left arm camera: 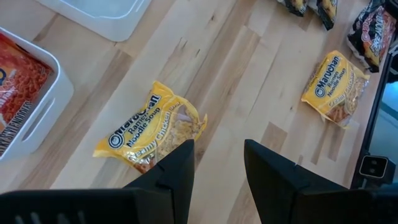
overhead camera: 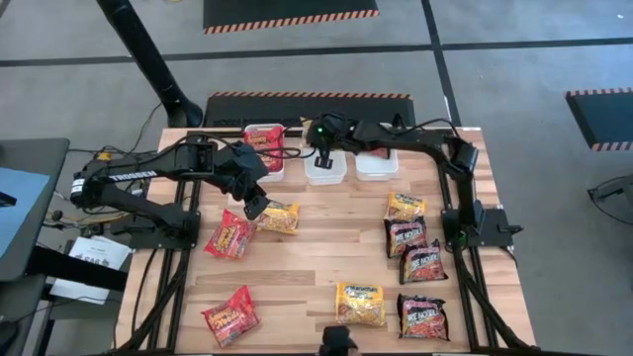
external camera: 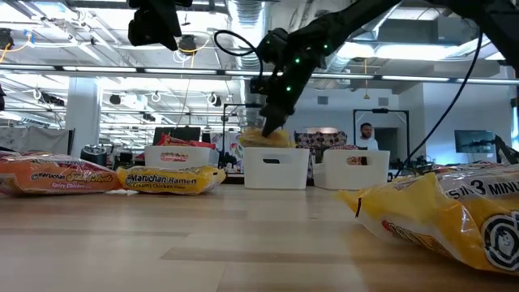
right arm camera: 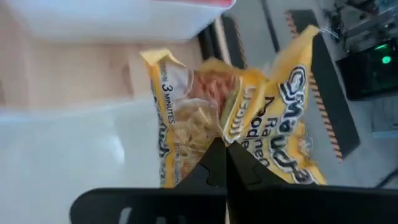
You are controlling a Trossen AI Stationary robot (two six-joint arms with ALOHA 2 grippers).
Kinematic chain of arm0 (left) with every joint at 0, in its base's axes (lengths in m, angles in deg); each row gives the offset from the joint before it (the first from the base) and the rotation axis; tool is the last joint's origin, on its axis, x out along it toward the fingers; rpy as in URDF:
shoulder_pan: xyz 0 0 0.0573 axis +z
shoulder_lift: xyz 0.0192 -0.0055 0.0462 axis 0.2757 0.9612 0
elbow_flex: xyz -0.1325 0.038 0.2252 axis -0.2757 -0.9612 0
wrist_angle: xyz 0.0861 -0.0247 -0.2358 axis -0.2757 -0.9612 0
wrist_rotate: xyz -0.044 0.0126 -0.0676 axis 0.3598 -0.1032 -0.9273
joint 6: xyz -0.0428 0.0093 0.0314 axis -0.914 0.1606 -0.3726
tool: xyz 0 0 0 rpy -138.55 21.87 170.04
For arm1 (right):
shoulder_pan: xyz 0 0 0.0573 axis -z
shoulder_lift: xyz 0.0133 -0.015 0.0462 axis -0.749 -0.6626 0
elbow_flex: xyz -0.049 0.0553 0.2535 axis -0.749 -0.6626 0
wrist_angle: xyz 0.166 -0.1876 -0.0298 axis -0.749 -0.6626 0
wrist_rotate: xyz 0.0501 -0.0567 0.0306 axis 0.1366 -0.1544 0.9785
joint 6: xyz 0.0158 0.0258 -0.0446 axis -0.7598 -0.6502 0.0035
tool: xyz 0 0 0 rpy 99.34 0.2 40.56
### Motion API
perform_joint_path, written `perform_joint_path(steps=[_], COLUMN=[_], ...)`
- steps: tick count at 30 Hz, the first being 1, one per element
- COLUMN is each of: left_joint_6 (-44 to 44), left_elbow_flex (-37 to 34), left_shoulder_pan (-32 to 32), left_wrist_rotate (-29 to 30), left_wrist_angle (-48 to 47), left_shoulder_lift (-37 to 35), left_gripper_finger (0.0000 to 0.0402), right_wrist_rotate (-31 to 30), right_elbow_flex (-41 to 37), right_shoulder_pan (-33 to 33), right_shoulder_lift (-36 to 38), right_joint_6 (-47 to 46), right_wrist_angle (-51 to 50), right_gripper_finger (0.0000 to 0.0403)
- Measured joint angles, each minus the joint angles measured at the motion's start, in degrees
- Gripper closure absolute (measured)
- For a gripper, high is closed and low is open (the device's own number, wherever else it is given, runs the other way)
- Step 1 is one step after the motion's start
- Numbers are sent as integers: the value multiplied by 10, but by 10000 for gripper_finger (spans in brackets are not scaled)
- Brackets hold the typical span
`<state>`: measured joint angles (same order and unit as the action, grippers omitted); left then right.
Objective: Sort Maruchan noodles
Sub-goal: Put the yellow noodle pack into the middle white bin
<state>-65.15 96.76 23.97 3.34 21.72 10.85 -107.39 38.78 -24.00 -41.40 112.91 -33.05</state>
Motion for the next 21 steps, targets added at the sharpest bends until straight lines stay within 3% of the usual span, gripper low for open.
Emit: perform_joint_path(steps=[14,21], left_joint_6=[0,0], left_elbow_flex=[0,0], left_shoulder_pan=[0,0], left_wrist_rotate=[2,1], left_wrist_angle=[0,0], left_shoulder_lift=[0,0], left_gripper_finger=[276,276], right_wrist_rotate=[-27,-27], right_elbow_flex=[0,0], right_shoulder_pan=[5,2], right_shoulder_lift=[-23,-23], right_joint_6=[32,52], right_wrist_angle=[12,12], right_gripper_finger=[395,348])
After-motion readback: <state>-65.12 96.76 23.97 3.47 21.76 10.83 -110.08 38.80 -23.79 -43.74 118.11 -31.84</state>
